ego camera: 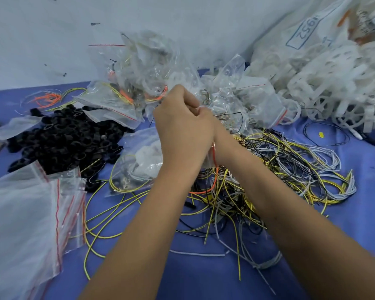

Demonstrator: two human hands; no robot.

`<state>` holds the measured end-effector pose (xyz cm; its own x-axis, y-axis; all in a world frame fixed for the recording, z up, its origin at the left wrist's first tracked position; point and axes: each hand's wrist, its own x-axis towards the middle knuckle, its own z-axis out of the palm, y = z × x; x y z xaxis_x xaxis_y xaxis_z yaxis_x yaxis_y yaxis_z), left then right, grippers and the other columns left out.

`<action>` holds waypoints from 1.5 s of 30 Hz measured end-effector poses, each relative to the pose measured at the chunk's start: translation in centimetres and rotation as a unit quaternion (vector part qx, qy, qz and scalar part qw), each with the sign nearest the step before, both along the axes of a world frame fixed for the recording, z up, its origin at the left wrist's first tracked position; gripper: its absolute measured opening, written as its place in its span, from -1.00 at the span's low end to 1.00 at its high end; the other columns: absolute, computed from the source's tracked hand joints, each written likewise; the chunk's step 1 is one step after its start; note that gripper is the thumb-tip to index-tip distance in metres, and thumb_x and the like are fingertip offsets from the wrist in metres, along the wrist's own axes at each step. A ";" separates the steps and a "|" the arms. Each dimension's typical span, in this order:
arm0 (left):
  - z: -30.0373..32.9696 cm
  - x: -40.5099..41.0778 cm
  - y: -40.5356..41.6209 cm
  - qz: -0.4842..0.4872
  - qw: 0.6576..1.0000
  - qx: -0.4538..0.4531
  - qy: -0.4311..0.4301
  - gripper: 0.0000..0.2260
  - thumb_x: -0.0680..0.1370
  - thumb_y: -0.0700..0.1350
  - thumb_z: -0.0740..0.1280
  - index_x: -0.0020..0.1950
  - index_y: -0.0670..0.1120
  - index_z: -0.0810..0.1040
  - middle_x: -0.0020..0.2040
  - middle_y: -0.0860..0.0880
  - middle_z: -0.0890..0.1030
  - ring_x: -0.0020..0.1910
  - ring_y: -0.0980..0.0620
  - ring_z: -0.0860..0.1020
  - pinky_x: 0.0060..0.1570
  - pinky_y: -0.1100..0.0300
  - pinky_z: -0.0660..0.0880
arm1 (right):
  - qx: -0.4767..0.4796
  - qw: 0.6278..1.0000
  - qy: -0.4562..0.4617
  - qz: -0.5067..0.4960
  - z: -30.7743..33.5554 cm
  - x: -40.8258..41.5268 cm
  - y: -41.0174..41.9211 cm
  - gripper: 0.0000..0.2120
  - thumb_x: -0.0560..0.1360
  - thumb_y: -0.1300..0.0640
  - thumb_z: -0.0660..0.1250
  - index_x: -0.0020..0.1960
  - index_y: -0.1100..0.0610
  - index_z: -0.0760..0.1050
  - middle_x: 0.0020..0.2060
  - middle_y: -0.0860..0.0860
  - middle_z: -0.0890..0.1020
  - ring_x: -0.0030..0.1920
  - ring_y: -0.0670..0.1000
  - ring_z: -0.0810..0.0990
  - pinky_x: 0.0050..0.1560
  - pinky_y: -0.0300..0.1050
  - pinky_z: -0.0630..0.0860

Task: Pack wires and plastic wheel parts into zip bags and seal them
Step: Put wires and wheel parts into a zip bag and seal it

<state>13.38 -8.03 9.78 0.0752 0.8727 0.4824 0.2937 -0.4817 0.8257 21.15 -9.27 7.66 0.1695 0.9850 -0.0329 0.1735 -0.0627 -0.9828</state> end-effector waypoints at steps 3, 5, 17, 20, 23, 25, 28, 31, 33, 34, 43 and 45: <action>-0.1 -0.2 0.5 0.007 0.999 -0.024 -0.039 -0.93 0.43 -0.24 0.40 -0.16 -0.09 0.58 -0.33 0.06 0.55 -0.27 0.02 0.58 -0.16 0.06 0.56 | -0.036 0.996 -0.039 0.077 -0.5 1.2 -0.7 -0.76 0.63 0.40 0.18 -0.20 0.26 0.40 -0.40 0.07 0.48 -0.39 -0.15 0.53 -0.24 -0.33 0.49; -0.2 -0.5 1.2 -0.017 0.997 -0.044 -0.058 -0.92 0.43 -0.22 0.42 -0.18 -0.07 0.56 -0.32 0.01 0.59 -0.27 -0.03 0.62 -0.15 -0.01 0.61 | -0.036 0.989 -0.079 0.118 -1.3 2.3 -1.3 -0.92 0.61 0.46 0.21 -0.01 0.51 0.42 -0.15 0.20 0.50 -0.12 0.09 0.47 0.04 0.04 0.46; -4.7 -7.1 9.1 -0.122 0.958 -0.166 0.201 -0.52 0.65 0.30 0.18 0.10 -0.08 0.62 0.07 -0.06 0.66 0.11 -0.05 0.60 0.11 0.07 0.48 | 0.072 0.984 -0.145 0.069 -0.2 2.5 -1.4 -0.89 0.60 0.35 0.32 0.05 0.34 0.62 -0.17 0.21 0.72 -0.15 0.03 0.71 0.03 0.02 0.64; -5.0 -8.6 9.6 -0.204 0.939 -0.204 0.186 -0.49 0.63 0.36 0.14 0.20 0.01 0.65 0.15 0.02 0.69 0.17 -0.01 0.64 0.14 0.14 0.54 | 0.116 0.960 -0.220 0.133 2.9 2.2 -1.0 -0.85 0.61 0.40 0.27 0.09 0.37 0.61 -0.12 0.30 0.71 -0.11 0.03 0.70 0.03 -0.16 0.61; -4.5 -9.9 10.1 -0.260 0.924 -0.264 0.095 -0.46 0.57 0.45 0.09 0.12 0.16 0.71 0.13 0.12 0.72 0.19 0.05 0.66 0.26 0.05 0.52 | 0.180 0.936 -0.261 0.153 6.0 1.5 -0.2 -0.83 0.62 0.41 0.25 0.10 0.37 0.61 -0.11 0.30 0.70 -0.06 0.18 0.70 0.08 -0.04 0.60; -4.2 -10.3 10.5 -0.274 0.922 -0.270 0.048 -0.42 0.51 0.50 0.07 0.18 0.21 0.69 0.22 0.10 0.69 0.28 0.05 0.62 0.40 -0.08 0.43 | 0.207 0.922 -0.293 0.149 7.6 0.8 0.6 -0.84 0.62 0.38 0.28 0.10 0.35 0.62 -0.13 0.31 0.69 -0.06 0.25 0.66 0.08 0.10 0.59; -3.9 -10.6 10.8 -0.364 0.896 -0.252 -0.034 -0.39 0.58 0.41 0.06 0.47 0.12 0.50 0.41 0.02 0.57 0.39 0.00 0.53 0.39 -0.09 0.41 | 0.212 0.916 -0.289 0.179 9.5 0.2 1.2 -0.86 0.61 0.29 0.34 0.08 0.32 0.65 -0.17 0.26 0.71 -0.08 0.28 0.68 0.08 0.18 0.61; -3.8 -11.2 10.6 -0.425 0.851 -0.289 -0.105 -0.39 0.50 0.35 0.39 0.42 0.02 0.57 0.42 -0.10 0.56 0.44 -0.14 0.47 0.41 -0.17 0.44 | 0.243 0.920 -0.216 0.219 10.5 0.1 1.1 -0.87 0.60 0.22 0.37 0.05 0.25 0.65 -0.22 0.12 0.73 -0.17 0.07 0.72 -0.01 0.02 0.64; -4.0 -11.6 10.5 -0.472 0.819 -0.314 -0.086 -0.43 0.33 0.27 0.58 0.27 0.07 0.68 0.22 -0.03 0.65 0.23 -0.04 0.57 0.22 0.01 0.58 | 0.277 0.927 -0.185 0.172 10.2 0.6 1.9 -0.86 0.58 0.19 0.40 0.02 0.27 0.65 -0.26 0.15 0.71 -0.23 0.13 0.69 -0.06 0.10 0.63; -4.2 -11.6 10.1 -0.486 0.815 -0.310 -0.056 -0.48 0.34 0.15 0.62 0.26 0.07 0.67 0.15 0.02 0.67 0.12 0.03 0.62 0.10 0.09 0.60 | 0.287 0.930 -0.194 0.124 9.6 1.1 2.4 -0.83 0.56 0.19 0.43 -0.01 0.32 0.65 -0.27 0.21 0.70 -0.27 0.12 0.67 -0.12 0.07 0.64; -7.4 -9.5 5.8 -0.373 0.842 -0.388 -0.050 -0.30 0.27 -0.15 0.68 0.36 -0.20 0.53 0.18 -0.17 0.70 0.14 -0.14 0.69 0.14 -0.12 0.64 | 0.044 0.979 -0.030 -0.195 -0.3 3.2 3.0 -0.58 0.54 -0.20 0.39 0.20 0.10 0.56 -0.05 0.06 0.64 -0.24 -0.07 0.64 -0.28 -0.20 0.57; -7.8 -9.7 5.8 -0.411 0.816 -0.406 -0.031 -0.47 0.27 -0.05 0.64 0.23 -0.02 0.67 0.15 -0.09 0.72 0.12 -0.06 0.70 0.05 -0.01 0.66 | -0.008 0.989 0.021 -0.144 -1.7 3.1 2.2 -0.56 0.54 -0.28 0.33 0.11 0.09 0.60 -0.16 0.05 0.70 -0.37 -0.08 0.66 -0.41 -0.24 0.54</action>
<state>3.65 -2.27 1.93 0.7936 0.5733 -0.2037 0.0926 0.2171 0.9718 24.24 -7.05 5.97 0.4414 0.8952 -0.0616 0.1054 -0.1199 -0.9872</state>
